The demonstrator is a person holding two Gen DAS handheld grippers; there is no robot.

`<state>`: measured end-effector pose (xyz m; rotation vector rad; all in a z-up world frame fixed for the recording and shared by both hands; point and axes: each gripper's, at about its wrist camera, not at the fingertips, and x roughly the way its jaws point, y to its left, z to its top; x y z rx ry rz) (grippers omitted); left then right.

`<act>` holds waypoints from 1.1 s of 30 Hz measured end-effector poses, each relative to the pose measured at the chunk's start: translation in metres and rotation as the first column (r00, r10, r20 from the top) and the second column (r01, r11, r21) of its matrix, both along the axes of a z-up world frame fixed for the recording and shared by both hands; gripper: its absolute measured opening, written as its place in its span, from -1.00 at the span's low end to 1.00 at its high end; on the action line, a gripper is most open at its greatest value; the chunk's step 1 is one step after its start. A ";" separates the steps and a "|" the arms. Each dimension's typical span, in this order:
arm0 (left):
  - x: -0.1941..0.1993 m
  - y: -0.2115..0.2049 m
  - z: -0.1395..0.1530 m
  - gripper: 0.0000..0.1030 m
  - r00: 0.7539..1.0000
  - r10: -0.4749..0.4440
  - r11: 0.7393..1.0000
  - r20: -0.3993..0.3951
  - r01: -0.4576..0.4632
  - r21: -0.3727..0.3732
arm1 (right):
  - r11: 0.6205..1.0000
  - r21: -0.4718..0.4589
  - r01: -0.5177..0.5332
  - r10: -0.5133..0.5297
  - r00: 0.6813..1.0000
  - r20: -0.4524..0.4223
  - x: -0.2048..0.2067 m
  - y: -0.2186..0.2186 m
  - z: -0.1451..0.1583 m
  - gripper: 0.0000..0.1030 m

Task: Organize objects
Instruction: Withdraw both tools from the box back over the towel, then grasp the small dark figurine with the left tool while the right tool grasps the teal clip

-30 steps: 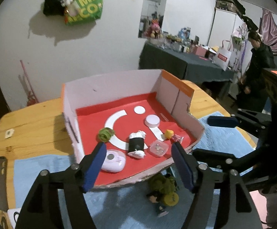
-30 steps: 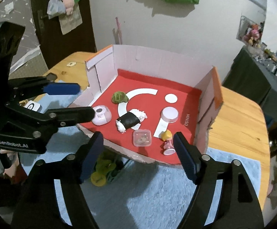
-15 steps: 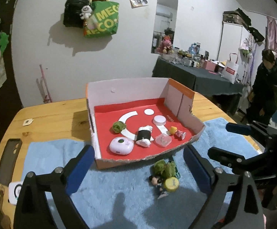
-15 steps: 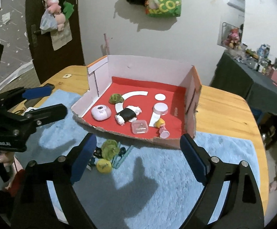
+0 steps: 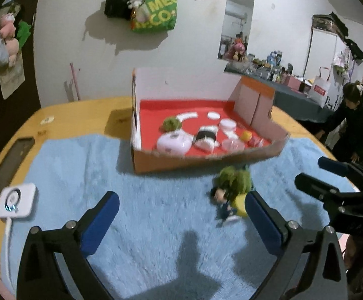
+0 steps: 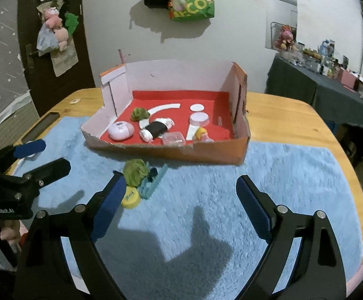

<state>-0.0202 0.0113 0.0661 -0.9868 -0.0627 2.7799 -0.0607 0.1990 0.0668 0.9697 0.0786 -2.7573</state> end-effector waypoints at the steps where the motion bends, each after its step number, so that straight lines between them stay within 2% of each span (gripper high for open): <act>1: -0.001 0.001 -0.004 0.98 1.000 -0.001 1.000 0.010 0.001 -0.003 | 1.000 0.010 0.008 -0.008 1.000 0.002 0.000 0.000 -0.004 0.76; 7: -0.005 0.008 -0.022 0.99 0.999 -0.009 1.000 0.052 0.010 -0.017 | 1.000 0.013 0.017 -0.017 0.999 0.040 -0.003 0.002 -0.021 0.76; 14: -0.015 0.020 -0.031 0.99 0.993 -0.045 0.999 0.111 0.048 -0.024 | 1.000 0.014 0.020 -0.021 0.999 0.049 -0.006 0.004 -0.026 0.76; 22: -0.027 0.036 -0.039 0.99 0.987 -0.051 0.991 0.152 0.069 -0.116 | 1.000 0.016 0.020 -0.021 0.997 0.075 -0.014 0.008 -0.031 0.76; 28: -0.035 0.022 -0.041 0.98 0.986 -0.010 0.989 0.166 0.034 -0.142 | 0.999 0.014 -0.039 0.037 0.992 0.121 -0.022 0.002 -0.035 0.76; 33: -0.041 0.003 -0.038 0.98 0.986 0.026 0.990 0.164 -0.002 -0.144 | 0.997 0.052 -0.054 0.045 0.986 0.161 -0.036 -0.008 -0.041 0.75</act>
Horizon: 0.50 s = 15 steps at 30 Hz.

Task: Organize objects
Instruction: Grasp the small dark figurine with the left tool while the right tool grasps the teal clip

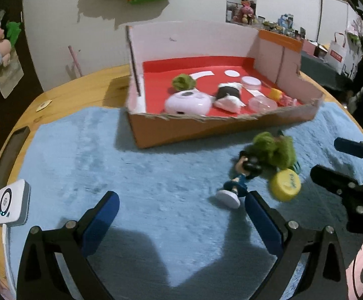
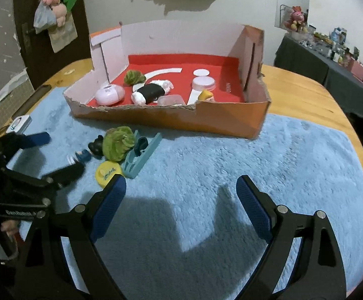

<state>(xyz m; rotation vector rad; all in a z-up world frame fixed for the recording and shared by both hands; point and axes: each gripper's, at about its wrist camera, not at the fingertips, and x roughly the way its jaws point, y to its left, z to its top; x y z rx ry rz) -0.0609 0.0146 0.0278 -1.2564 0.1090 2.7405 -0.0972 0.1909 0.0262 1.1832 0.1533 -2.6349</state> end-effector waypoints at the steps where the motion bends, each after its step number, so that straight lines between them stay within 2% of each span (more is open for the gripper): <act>1: -0.001 -0.003 0.001 0.98 1.000 -0.002 1.000 0.002 0.002 0.002 | 1.000 0.012 -0.004 0.004 1.000 0.007 -0.003 -0.002 -0.001 0.76; 4: -0.002 -0.006 0.003 0.98 1.000 -0.015 1.000 0.001 0.015 -0.004 | 0.998 0.052 -0.035 0.033 0.999 0.040 -0.007 -0.011 -0.008 0.75; 9: -0.004 -0.008 0.007 0.98 0.998 -0.056 0.998 -0.005 0.056 -0.013 | 0.996 0.058 -0.070 0.067 0.996 0.059 -0.011 -0.025 -0.012 0.76; 15: -0.007 0.001 0.008 0.89 0.987 -0.163 0.985 0.001 0.162 -0.050 | 0.996 0.072 -0.057 0.051 0.995 0.082 -0.024 -0.034 -0.014 0.75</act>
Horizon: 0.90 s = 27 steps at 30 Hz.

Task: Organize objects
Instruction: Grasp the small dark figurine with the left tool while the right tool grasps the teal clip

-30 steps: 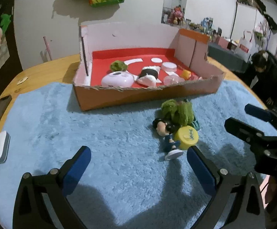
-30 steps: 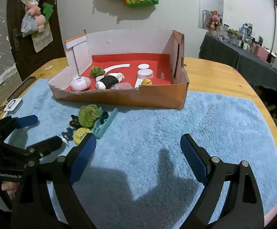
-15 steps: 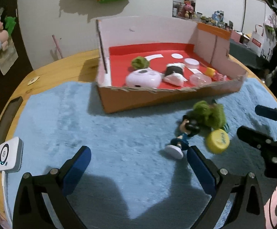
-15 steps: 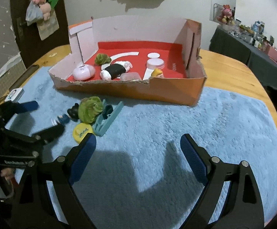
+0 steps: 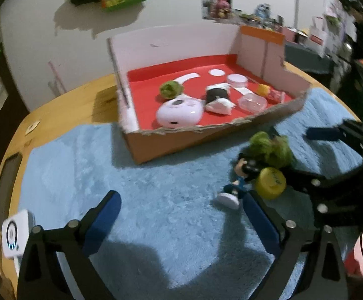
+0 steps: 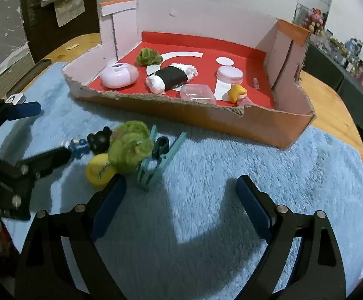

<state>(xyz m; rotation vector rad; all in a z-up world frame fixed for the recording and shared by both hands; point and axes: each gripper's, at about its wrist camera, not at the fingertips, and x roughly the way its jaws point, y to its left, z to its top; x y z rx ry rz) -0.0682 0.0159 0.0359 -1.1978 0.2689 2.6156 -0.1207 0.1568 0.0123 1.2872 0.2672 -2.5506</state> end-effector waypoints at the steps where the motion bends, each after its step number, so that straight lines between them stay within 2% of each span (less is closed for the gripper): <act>1: -0.001 0.002 0.000 0.88 1.000 -0.015 1.000 0.002 0.015 -0.003 | 1.000 -0.001 0.004 -0.004 1.000 0.005 -0.002 -0.001 0.000 0.75; 7: -0.006 0.014 -0.004 0.59 0.996 -0.085 0.996 0.022 0.085 -0.009 | 0.998 0.007 0.065 -0.065 0.998 0.005 -0.011 0.005 0.002 0.75; 9: -0.007 0.017 -0.007 0.42 0.994 -0.109 0.994 0.033 0.109 0.003 | 0.997 0.009 0.081 -0.081 0.997 0.004 -0.011 0.012 0.002 0.75; 13: -0.008 0.019 -0.006 0.18 0.988 -0.148 0.988 0.039 0.146 0.040 | 0.998 0.005 0.062 -0.062 0.998 0.008 -0.012 0.014 0.003 0.75; 14: -0.008 0.020 -0.005 0.05 0.987 -0.158 0.987 0.039 0.156 0.048 | 0.999 0.015 0.052 -0.052 0.999 0.004 -0.013 0.011 0.003 0.75; 15: -0.007 0.022 -0.005 -0.06 0.984 -0.175 0.983 0.040 0.172 0.057 | 0.999 0.014 0.036 -0.036 0.999 0.001 -0.014 0.008 0.003 0.71; 16: -0.007 0.022 -0.005 -0.09 0.982 -0.183 0.981 0.040 0.181 0.064 | 1.000 0.011 0.018 -0.019 1.000 0.002 -0.014 0.005 0.003 0.66; 20: -0.005 0.025 -0.005 -0.50 0.976 -0.215 0.972 0.035 0.211 0.103 | 0.999 -0.028 -0.033 0.033 0.999 -0.001 -0.018 -0.004 0.003 0.11; 23: -0.005 0.023 -0.005 -0.50 0.976 -0.217 0.967 0.026 0.211 0.141 | 0.995 -0.073 -0.062 0.061 0.998 -0.013 -0.016 -0.004 0.004 -0.45; 24: -0.005 0.023 -0.005 -0.50 0.977 -0.211 0.967 0.024 0.205 0.151 | 0.995 -0.078 -0.058 0.057 0.998 -0.014 -0.015 -0.003 0.004 -0.53; 27: -0.002 0.022 -0.005 -0.51 0.979 -0.202 0.966 0.011 0.197 0.167 | 0.994 -0.098 -0.056 0.054 0.998 -0.025 -0.010 -0.001 0.005 -0.53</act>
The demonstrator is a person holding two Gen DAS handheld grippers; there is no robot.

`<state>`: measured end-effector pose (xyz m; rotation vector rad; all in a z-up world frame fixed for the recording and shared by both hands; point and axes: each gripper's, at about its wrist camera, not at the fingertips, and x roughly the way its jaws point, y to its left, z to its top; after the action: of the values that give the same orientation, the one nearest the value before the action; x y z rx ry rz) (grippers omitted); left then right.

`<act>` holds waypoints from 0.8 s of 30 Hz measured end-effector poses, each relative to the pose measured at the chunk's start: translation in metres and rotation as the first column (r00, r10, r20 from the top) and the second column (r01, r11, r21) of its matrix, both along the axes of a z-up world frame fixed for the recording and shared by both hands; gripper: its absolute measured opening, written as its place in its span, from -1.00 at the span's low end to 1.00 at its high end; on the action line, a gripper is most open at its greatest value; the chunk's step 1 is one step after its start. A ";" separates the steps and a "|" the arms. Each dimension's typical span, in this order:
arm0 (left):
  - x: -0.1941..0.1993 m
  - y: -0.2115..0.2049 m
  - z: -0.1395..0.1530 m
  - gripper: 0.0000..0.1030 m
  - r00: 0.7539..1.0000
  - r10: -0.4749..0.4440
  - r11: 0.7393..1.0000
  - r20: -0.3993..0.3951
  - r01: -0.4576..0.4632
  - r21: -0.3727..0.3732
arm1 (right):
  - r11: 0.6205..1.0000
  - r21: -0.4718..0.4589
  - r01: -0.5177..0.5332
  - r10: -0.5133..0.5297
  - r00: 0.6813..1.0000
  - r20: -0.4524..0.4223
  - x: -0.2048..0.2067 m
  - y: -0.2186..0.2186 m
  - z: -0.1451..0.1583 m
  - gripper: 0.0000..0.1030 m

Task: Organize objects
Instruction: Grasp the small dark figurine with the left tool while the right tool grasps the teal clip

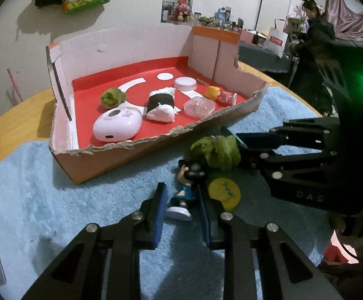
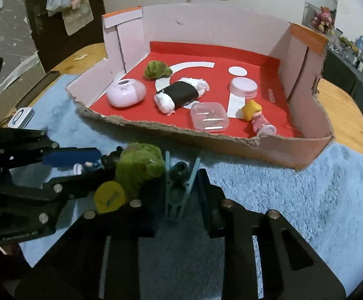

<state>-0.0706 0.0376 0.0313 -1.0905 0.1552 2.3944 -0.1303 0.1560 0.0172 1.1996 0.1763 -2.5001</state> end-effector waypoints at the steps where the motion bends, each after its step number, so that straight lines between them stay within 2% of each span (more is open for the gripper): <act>1: 0.001 -0.001 0.000 -0.51 1.000 0.004 1.000 0.000 -0.004 0.006 | 1.000 -0.011 0.000 0.000 1.000 0.001 0.002 0.001 0.001 -0.53; 6: 0.006 -0.002 0.001 -0.51 1.000 0.006 1.000 0.002 -0.006 0.009 | 0.998 -0.065 0.014 -0.014 1.000 -0.012 0.010 0.011 0.008 -0.54; 14: 0.005 0.007 0.000 -0.50 1.000 -0.005 0.999 -0.016 0.004 -0.042 | 0.997 -0.075 0.006 -0.007 1.000 -0.009 0.016 0.015 0.008 -0.54; 17: 0.003 0.010 -0.001 -0.38 1.000 -0.006 0.998 -0.025 0.005 -0.056 | 0.997 -0.082 0.007 -0.007 1.000 -0.003 0.017 0.017 0.006 -0.54; 24: 0.000 0.014 -0.001 -0.37 1.000 -0.013 0.998 -0.025 0.012 -0.057 | 0.997 -0.075 0.017 -0.016 1.000 0.018 0.017 0.021 0.001 -0.53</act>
<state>-0.0709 0.0513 0.0299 -1.0818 0.2401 2.4069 -0.1128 0.1768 0.0183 1.1971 0.0671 -2.4859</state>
